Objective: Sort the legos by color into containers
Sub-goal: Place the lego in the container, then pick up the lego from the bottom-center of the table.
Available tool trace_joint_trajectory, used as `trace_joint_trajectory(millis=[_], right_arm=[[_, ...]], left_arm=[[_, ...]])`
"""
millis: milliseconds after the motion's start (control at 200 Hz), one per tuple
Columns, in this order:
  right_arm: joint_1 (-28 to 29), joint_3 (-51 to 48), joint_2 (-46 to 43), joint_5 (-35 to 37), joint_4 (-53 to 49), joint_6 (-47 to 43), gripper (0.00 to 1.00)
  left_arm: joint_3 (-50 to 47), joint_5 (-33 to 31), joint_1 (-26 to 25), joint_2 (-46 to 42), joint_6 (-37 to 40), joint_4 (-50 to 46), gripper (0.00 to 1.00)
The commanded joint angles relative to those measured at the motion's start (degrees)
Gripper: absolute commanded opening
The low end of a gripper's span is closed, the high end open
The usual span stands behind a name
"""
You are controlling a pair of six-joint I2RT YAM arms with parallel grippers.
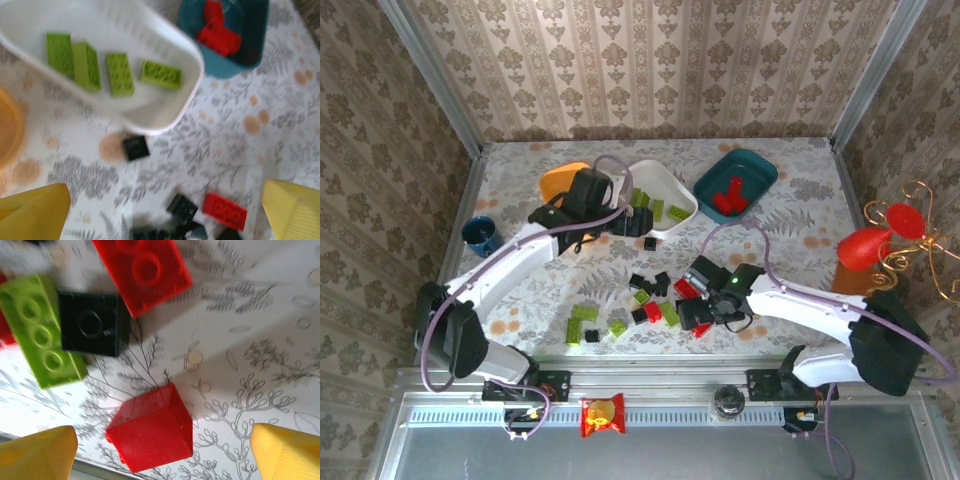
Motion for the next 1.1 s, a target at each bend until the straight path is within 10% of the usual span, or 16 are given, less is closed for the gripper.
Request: trace_joint_trajectory(millis=[0, 665, 1095], right_arm=[[1.3, 1.3, 2.6, 0.1, -3.0, -2.0, 0.88], [0.5, 4.3, 5.9, -2.7, -0.3, -5.0, 0.41], [-24.4, 20.9, 2.8, 4.8, 9.6, -2.5, 0.38]], left_arm=[[-4.5, -1.0, 0.2, -4.1, -1.9, -0.3, 1.0], [-15.0, -2.0, 3.7, -11.6, -4.9, -0.5, 1.0], [-18.6, -4.2, 4.1, -15.2, -6.4, 0.0, 1.0]])
